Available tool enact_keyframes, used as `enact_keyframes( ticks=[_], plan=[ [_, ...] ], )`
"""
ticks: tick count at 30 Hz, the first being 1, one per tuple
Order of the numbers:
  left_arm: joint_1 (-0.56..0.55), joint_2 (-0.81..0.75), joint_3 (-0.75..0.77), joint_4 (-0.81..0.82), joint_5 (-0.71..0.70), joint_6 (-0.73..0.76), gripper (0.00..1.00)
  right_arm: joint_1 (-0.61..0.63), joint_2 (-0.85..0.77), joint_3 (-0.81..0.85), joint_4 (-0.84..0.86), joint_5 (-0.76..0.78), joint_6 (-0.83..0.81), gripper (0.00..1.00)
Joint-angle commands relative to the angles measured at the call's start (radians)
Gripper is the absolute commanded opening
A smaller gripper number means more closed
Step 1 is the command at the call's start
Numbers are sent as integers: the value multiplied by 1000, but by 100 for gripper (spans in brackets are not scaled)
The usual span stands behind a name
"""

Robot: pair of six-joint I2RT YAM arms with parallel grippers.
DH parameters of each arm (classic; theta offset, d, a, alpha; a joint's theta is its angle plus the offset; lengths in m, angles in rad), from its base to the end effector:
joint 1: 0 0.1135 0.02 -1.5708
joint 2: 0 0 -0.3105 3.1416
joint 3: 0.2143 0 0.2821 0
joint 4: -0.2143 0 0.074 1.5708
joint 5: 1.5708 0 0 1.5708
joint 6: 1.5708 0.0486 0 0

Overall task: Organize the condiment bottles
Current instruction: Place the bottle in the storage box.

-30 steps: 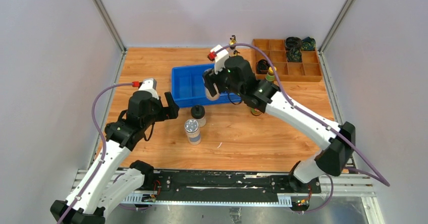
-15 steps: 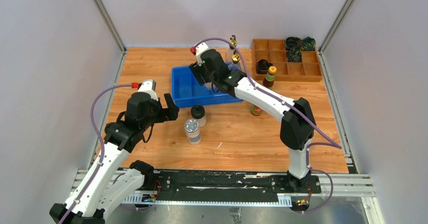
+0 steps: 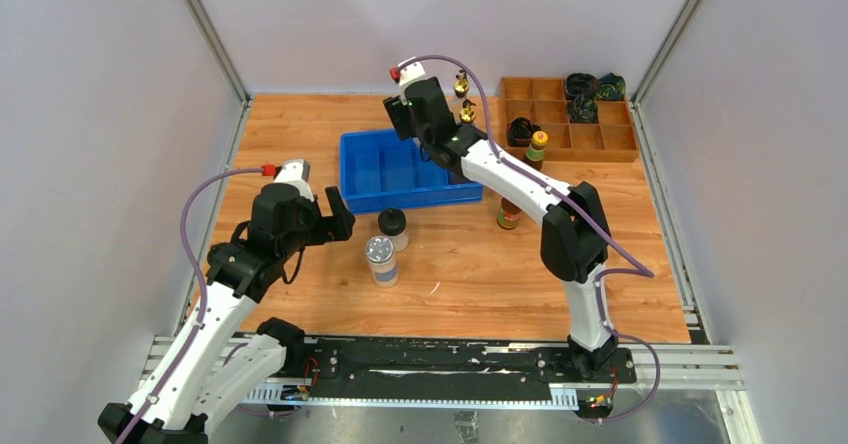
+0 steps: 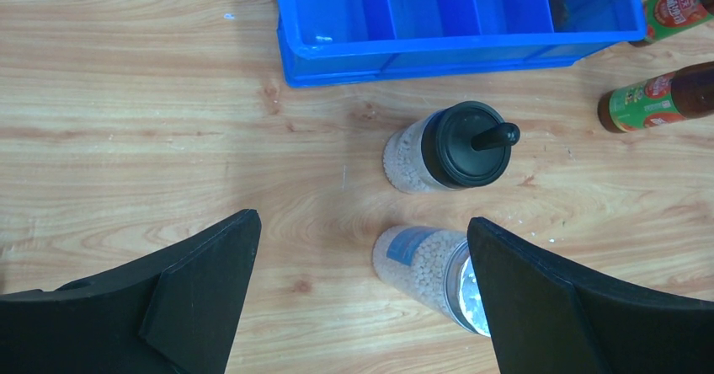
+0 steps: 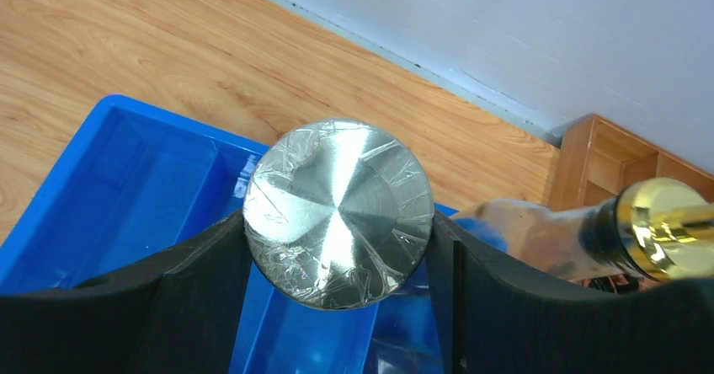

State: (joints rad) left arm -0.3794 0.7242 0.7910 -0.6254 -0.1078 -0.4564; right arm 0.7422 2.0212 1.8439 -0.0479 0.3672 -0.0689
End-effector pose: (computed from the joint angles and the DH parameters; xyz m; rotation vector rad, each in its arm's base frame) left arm 0.1526 -0.0552 0.3326 -0.1469 2.1443 -0.3773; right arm 0.4197 0.3612 0.3768 -0.4561 1.7240 0.1551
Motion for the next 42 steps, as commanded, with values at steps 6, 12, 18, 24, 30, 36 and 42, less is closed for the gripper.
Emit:
enact_keyframes(
  ticks=[6, 12, 18, 24, 30, 36, 42],
  plan=[
    [-6, 6, 1, 7, 12, 12, 100, -18, 43, 20, 107, 7, 37, 55],
    [-6, 9, -4, 9, 16, 15, 100, -30, 50, -31, 136, -8, 63, 56],
    [-6, 12, 9, 2, 13, 21, 100, -41, 62, -79, 163, -33, 114, 59],
    [-6, 16, 21, -6, 10, 25, 100, -51, 78, -117, 187, -63, 147, 71],
    [-6, 15, 25, -13, 7, 27, 100, -51, 60, -136, 195, -86, 150, 80],
    [-6, 17, 35, -20, 1, 30, 100, -49, -7, -159, 195, -85, 136, 96],
    [-6, 15, 49, -32, -9, 33, 100, -28, -134, -193, 185, -92, 95, 100]
  ],
)
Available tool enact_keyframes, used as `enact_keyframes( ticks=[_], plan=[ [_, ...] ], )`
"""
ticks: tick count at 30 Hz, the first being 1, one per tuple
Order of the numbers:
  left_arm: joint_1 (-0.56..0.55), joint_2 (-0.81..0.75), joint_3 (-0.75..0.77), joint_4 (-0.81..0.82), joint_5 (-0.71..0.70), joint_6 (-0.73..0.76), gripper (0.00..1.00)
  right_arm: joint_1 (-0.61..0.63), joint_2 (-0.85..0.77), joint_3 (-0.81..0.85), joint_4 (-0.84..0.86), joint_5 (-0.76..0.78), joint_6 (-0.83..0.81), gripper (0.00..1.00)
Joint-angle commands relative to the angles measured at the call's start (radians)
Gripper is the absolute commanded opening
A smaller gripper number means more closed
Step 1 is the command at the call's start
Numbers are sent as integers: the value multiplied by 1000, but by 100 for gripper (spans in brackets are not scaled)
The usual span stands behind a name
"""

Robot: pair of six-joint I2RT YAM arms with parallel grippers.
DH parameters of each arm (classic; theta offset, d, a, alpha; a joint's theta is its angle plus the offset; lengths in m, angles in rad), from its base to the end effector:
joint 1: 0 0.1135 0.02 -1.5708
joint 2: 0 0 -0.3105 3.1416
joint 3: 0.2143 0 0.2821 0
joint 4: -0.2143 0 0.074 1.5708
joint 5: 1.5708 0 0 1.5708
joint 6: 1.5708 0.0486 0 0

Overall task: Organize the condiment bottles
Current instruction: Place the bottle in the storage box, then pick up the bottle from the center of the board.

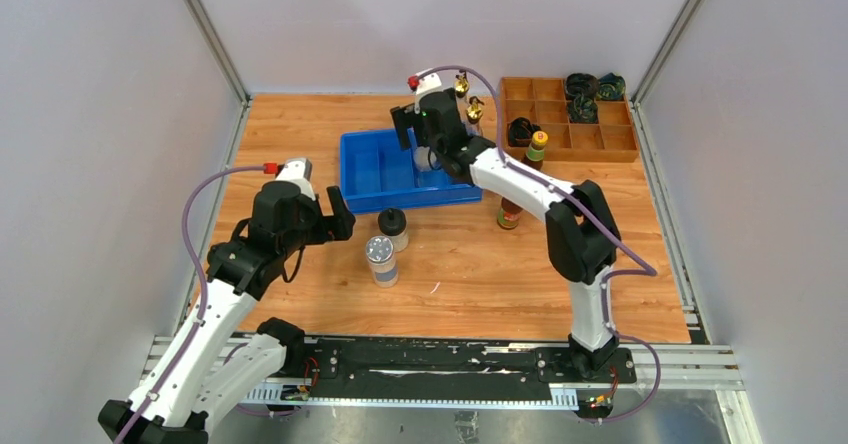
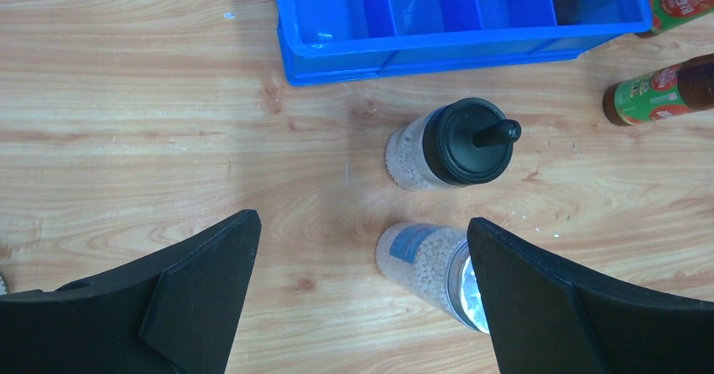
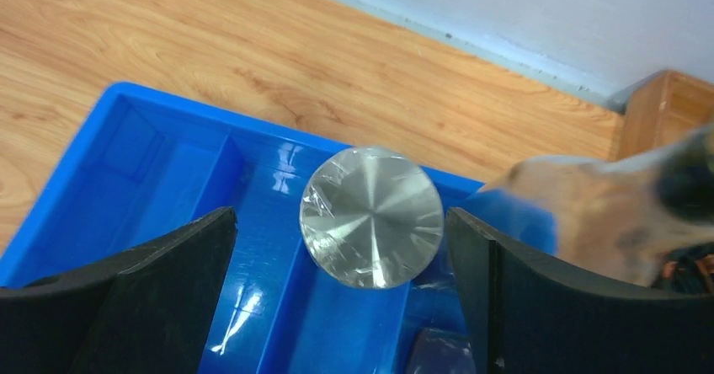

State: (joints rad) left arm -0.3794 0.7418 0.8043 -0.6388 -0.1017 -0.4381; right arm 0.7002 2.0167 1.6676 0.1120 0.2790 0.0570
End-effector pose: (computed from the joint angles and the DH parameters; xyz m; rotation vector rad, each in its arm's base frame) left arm 0.1551 -0.0565 0.3337 -0.1233 2.1629 -0.3660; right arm 0.4298 0.3447 0.3274 -0.3795 1.7676 0.2883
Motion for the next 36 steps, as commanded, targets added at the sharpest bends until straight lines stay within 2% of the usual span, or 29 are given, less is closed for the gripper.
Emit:
enact_keyframes(
  ticks=[1, 7, 11, 14, 17, 20, 23, 26, 31, 36],
  plan=[
    [-6, -4, 36, -21, -14, 15, 100, 21, -163, -24, 21, -13, -43, 100],
    [-6, -10, 52, -40, -13, 19, 100, 88, -356, -103, -63, -77, -52, 100],
    [-6, -22, 48, -48, 12, 25, 100, 174, -561, -301, -140, -92, -23, 96],
    [-6, -39, 36, -46, 67, 20, 100, 277, -733, -535, -204, -27, 71, 94],
    [-6, -66, 19, -44, 106, 9, 100, 437, -913, -779, -198, 89, 196, 93],
    [-6, -90, 10, -45, 164, -1, 100, 610, -1024, -922, -226, 228, 309, 92],
    [-6, -114, 1, -43, 197, -22, 100, 753, -1042, -944, -295, 370, 344, 92],
    [-6, -130, -8, -43, 215, -33, 100, 818, -1028, -900, -393, 428, 369, 93],
    [-6, -140, -10, -45, 237, -34, 100, 837, -1034, -871, -440, 428, 360, 93],
    [-6, -186, -21, -40, 244, -69, 100, 837, -970, -806, -413, 410, 225, 95]
  ],
)
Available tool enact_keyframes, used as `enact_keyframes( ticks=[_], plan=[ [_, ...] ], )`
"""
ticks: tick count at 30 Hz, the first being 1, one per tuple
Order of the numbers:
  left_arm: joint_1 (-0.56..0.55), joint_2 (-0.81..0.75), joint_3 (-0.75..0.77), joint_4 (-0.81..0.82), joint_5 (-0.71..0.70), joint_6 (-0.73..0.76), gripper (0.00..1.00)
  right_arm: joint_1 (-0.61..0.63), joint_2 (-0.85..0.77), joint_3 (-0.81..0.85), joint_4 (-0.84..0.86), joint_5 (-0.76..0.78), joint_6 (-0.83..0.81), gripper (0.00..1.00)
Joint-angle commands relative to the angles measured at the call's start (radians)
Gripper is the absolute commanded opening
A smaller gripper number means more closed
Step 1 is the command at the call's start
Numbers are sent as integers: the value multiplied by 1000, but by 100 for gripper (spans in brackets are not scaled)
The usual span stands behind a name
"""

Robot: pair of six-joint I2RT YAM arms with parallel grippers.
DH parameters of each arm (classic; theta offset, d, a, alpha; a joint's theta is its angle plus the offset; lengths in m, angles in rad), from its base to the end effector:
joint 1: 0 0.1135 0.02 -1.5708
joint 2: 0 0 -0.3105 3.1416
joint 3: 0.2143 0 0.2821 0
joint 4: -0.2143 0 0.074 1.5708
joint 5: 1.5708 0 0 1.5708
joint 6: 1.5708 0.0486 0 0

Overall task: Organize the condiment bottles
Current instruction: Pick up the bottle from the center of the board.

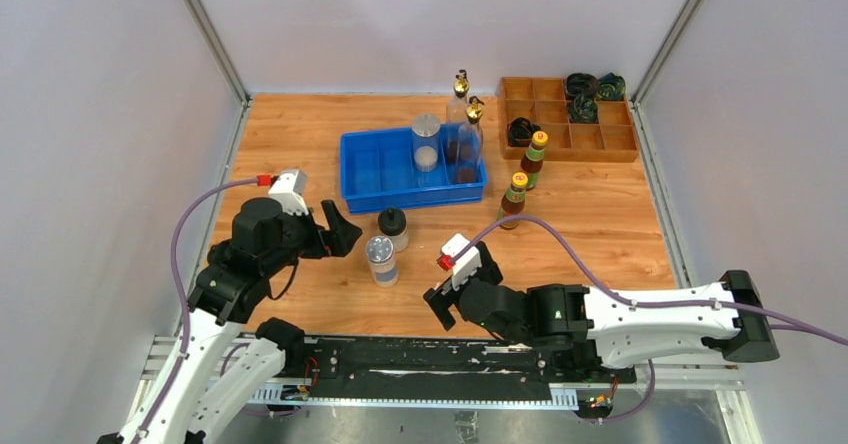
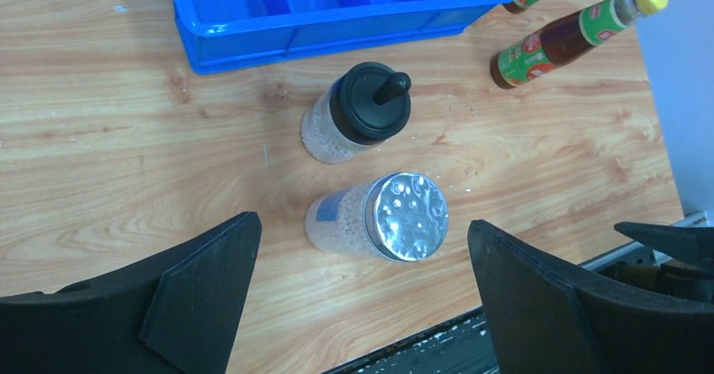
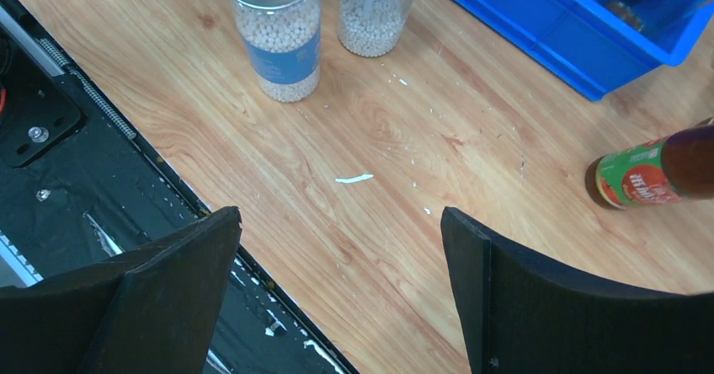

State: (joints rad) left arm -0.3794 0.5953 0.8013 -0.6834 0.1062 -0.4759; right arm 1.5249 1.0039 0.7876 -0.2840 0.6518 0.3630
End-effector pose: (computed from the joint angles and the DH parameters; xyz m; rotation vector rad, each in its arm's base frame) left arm 0.1180 -0.0526 0.3465 -0.0335 2.1066 -0.6333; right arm 0.0402 0.2326 0.3208 -0.7493 1.8589 0.5542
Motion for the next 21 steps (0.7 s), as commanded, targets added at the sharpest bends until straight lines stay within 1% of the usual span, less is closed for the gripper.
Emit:
enact_keyframes(
  ticks=[1, 4, 6, 7, 9, 13, 18, 21],
  plan=[
    [-6, -50, -28, 22, 53, -41, 100, 12, 62, 92, -17, 31, -98, 95],
    [-6, -54, -91, 130, 171, -74, 100, 12, 126, 133, 20, 9, -164, 96],
    [-6, -25, -99, 127, 225, -60, 100, 11, 147, 163, 25, 30, -182, 97],
    [-7, -22, -110, 128, 243, -60, 100, 11, 148, 171, 23, 66, -179, 97],
    [-12, -43, -143, 130, 241, -67, 100, 0, 125, 176, 13, 110, -147, 99],
    [-43, -92, -190, 135, 171, -79, 98, -49, 8, 155, -29, 111, -63, 99],
    [-105, -61, -161, 95, -48, -82, 92, -52, -134, 166, -119, 91, -19, 99],
    [-162, -45, -160, 102, -148, -87, 93, -52, -182, 168, -162, 70, 2, 99]
  ],
)
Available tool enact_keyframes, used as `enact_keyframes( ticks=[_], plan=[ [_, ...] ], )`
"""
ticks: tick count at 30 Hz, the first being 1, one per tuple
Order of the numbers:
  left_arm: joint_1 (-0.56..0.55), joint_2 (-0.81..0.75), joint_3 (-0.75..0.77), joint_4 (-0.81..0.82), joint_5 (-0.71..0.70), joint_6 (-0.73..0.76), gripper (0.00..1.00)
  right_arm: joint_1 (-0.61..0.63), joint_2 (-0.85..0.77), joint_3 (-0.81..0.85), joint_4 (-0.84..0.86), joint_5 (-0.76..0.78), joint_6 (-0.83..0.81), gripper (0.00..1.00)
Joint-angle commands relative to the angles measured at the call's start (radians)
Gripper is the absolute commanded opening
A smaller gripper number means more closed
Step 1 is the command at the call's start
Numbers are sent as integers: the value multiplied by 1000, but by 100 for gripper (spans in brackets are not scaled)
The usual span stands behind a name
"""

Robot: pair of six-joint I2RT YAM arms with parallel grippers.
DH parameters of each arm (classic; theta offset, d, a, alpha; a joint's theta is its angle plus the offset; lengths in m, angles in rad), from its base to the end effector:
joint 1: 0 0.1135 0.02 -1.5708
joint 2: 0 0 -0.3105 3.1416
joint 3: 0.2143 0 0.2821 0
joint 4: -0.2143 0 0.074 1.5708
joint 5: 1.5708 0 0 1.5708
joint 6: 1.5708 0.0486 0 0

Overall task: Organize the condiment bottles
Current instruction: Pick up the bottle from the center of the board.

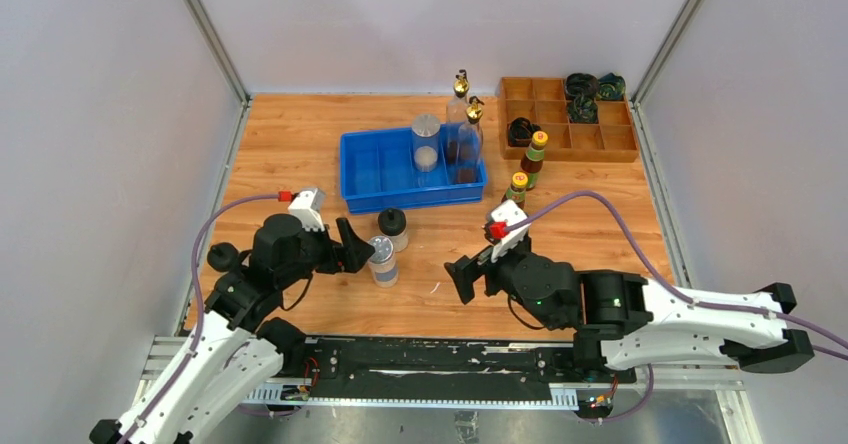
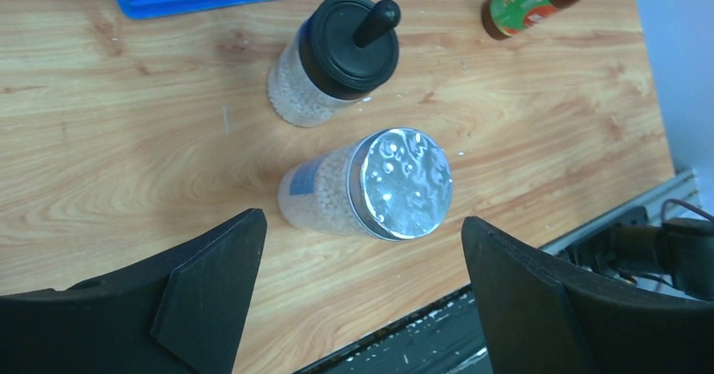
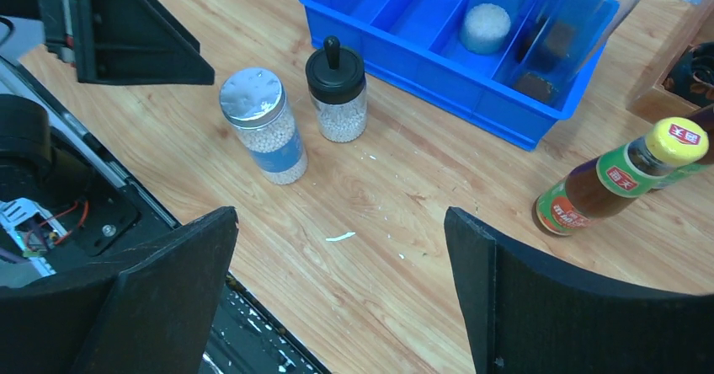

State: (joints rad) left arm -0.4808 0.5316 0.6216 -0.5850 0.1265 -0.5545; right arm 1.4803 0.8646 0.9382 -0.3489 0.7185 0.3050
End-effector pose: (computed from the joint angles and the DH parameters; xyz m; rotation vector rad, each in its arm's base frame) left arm 0.1116 -0.0651 0.2974 0.0020 2.1523 -0.7533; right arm 0.0495 0.1917 0.3998 -0.5564 1.7324 0.6190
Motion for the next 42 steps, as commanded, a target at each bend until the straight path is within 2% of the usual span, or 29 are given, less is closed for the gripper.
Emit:
enact_keyframes(
  ticks=[1, 8, 10, 22, 27, 31, 34, 35, 42],
  plan=[
    [-92, 28, 20, 11, -210, -6, 93, -8, -50, 15, -107, -3, 66, 99],
    [-404, 149, 28, 84, -601, -5, 95, -8, -57, 7, -129, -18, 60, 99],
    [-456, 182, 30, 93, -675, -6, 95, -8, -52, 5, -128, -12, 50, 99],
    [-469, 305, -60, 342, -706, 66, 96, -13, -114, -68, -112, 0, 36, 100],
    [-469, 367, -51, 369, -679, 51, 94, -21, -152, -99, -112, -2, 39, 100],
    [-469, 376, -40, 366, -676, 45, 84, -25, -180, -113, -111, -4, 41, 100],
    [-469, 367, -7, 332, -682, 48, 67, -26, -196, -129, -111, -6, 52, 100],
    [-469, 365, 6, 317, -687, 52, 64, -26, -200, -135, -112, -7, 55, 100],
    [-470, 352, 115, 206, -703, 82, 59, -26, -229, -163, -113, -13, 91, 100]
  ],
)
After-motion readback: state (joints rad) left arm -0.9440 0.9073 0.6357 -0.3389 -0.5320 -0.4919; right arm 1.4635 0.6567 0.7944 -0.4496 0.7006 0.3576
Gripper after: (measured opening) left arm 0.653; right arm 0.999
